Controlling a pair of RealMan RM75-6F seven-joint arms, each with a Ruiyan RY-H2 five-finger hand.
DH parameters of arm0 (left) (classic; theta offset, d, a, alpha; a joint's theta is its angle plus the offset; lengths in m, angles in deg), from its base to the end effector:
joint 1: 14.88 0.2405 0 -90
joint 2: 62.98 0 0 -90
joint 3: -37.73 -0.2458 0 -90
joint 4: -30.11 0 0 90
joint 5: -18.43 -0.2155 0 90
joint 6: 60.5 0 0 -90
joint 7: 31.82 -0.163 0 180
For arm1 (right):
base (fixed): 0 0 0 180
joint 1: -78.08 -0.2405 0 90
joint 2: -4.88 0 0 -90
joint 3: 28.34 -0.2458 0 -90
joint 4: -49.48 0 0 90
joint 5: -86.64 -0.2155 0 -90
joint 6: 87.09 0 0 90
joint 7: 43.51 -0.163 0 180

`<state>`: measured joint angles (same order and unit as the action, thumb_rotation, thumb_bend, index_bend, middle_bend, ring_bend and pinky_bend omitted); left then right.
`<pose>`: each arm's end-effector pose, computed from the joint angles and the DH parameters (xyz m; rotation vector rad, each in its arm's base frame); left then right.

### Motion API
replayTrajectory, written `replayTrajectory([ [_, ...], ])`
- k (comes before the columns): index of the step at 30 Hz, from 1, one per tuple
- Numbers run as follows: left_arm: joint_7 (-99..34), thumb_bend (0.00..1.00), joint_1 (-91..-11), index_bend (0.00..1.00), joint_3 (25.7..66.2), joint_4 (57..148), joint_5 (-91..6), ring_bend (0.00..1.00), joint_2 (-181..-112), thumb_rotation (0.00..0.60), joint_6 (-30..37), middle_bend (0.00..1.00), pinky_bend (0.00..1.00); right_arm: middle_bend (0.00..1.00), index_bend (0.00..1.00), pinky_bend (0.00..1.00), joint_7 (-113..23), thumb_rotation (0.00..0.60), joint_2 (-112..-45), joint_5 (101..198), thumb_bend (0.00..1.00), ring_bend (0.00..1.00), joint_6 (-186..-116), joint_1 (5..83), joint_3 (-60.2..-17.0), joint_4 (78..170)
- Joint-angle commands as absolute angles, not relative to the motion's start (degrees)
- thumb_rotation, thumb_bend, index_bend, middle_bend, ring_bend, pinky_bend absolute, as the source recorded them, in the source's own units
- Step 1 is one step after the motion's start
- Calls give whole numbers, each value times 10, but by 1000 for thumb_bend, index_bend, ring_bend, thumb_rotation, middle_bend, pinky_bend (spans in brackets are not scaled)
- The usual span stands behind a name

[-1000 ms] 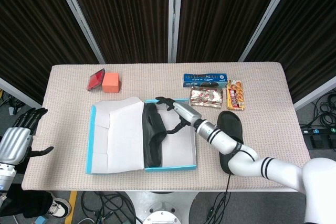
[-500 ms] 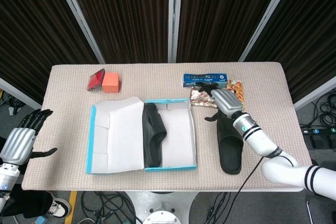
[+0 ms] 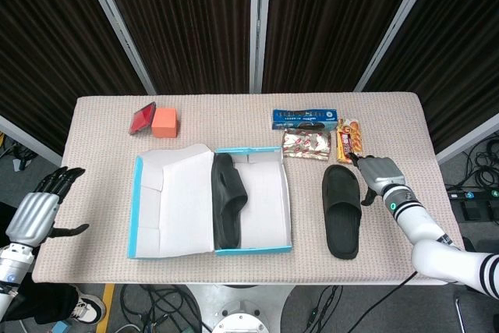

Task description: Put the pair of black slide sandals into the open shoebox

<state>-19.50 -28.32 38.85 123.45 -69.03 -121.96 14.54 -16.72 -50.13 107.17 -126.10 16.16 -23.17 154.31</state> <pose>-0.2880 0.2357 0.1450 -1.5417 -1.0672 -0.9805 -0.1899 -0.3640 0.0919 1.7810 -1.2185 0.3207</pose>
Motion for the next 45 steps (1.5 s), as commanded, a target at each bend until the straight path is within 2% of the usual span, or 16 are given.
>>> replayTrajectory([
  [1,-194,0,-284,79,387,1234,-691,0,-1220,600,143,91,112,166,79,316,-151,600,-516,1044,0,97,-1256,144,-213,1539],
  [6,-196,0,-285,80,387,1234,-693,0,-1222,600,145,91,113,106,75,147,-154,600,-540,1010,0,12,-1238,127,-204,1524],
  [8,-198,0,-285,80,387,1235,-692,0,-1222,600,145,91,113,92,71,132,-155,600,-552,1005,0,1,-1236,123,-201,1515],
  [18,-199,0,-282,80,385,1235,-691,0,-1220,600,149,91,113,93,71,131,-155,600,-603,983,0,1,-1250,108,-187,1482],
  [41,-194,0,-290,80,386,1232,-691,0,-1228,600,142,91,113,96,69,141,-106,600,-670,894,0,15,-1281,62,-158,1439],
  [45,-190,0,-291,80,387,1232,-693,0,-1224,600,142,91,113,98,92,144,-83,600,-679,865,0,19,-1278,44,-150,1434],
])
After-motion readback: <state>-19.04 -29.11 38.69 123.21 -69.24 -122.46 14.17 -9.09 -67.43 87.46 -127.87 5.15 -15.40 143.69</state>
